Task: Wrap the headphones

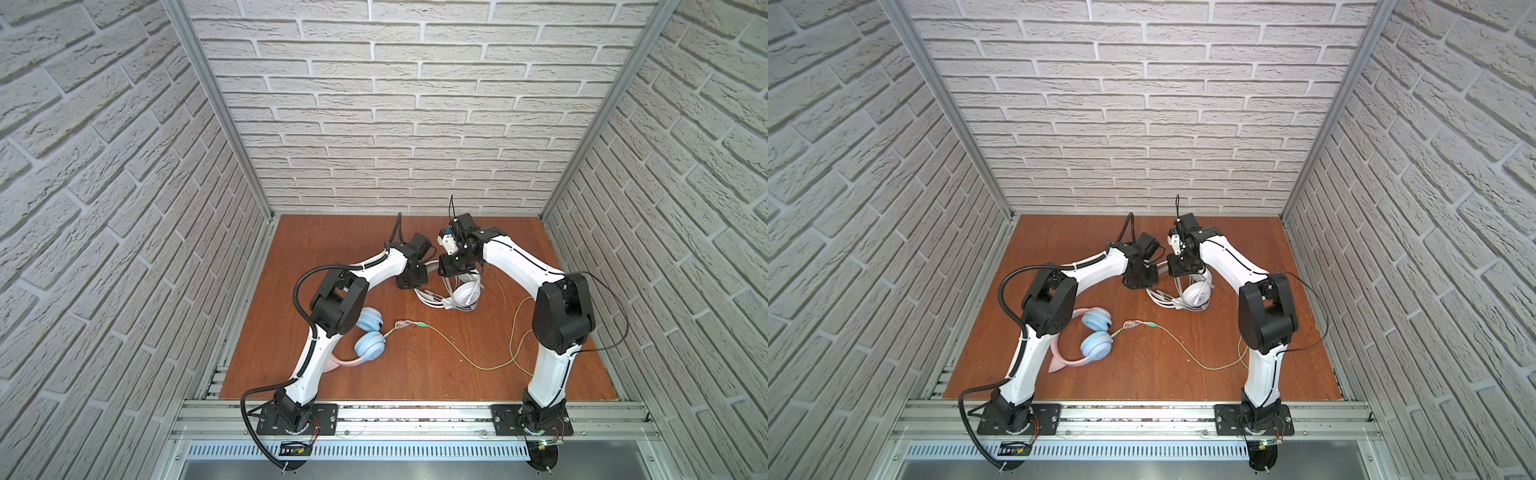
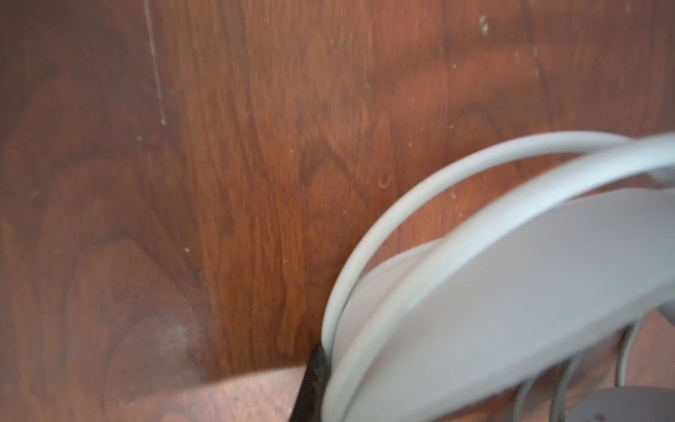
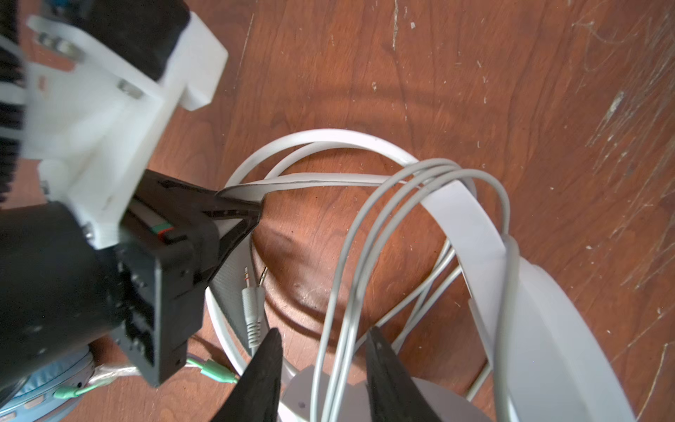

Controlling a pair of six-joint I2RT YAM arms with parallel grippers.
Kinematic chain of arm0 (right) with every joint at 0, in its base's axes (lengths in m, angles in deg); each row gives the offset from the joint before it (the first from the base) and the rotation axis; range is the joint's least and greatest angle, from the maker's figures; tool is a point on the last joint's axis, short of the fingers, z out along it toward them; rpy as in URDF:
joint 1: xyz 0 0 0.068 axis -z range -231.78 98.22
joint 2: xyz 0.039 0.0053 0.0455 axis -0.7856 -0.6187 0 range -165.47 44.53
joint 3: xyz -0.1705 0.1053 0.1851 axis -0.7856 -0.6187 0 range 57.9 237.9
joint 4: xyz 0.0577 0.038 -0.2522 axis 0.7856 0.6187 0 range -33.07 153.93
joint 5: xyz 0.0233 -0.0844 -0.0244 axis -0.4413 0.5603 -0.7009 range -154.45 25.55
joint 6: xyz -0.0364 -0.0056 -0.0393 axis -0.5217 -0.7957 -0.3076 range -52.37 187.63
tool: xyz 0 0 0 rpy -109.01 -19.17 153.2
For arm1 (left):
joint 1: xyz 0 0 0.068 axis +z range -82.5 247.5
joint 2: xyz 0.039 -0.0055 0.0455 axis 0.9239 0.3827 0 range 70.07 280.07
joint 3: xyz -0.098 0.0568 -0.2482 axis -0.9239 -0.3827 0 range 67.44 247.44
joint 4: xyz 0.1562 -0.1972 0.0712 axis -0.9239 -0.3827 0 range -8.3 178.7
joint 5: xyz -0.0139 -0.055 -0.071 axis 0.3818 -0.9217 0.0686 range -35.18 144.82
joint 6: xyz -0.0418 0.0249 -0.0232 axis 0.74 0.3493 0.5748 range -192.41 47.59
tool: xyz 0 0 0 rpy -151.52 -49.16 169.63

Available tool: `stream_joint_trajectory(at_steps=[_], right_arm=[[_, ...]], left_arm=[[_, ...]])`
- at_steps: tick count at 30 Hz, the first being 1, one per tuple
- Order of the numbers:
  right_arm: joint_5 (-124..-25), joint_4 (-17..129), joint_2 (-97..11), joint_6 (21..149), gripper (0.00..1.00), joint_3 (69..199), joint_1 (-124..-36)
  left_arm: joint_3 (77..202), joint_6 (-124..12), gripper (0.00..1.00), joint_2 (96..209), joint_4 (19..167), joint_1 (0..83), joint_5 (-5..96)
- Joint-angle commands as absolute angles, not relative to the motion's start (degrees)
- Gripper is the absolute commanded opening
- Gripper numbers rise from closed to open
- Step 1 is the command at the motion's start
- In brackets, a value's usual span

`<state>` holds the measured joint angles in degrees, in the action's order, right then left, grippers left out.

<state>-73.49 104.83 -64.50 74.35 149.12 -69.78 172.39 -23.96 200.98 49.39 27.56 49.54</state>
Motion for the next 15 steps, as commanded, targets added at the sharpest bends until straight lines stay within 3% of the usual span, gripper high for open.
stream_joint_trajectory(at_steps=[1,15], right_arm=[[-74.6,105.9,-60.6,73.7,0.41,151.0,-69.4],[-75.0,108.2,-50.9,70.4,0.41,146.1,-67.8]], left_arm=[[174.0,-23.2,0.0,201.8,49.7,27.2,47.7],[177.7,-23.2,0.0,206.0,48.9,25.9,46.6]])
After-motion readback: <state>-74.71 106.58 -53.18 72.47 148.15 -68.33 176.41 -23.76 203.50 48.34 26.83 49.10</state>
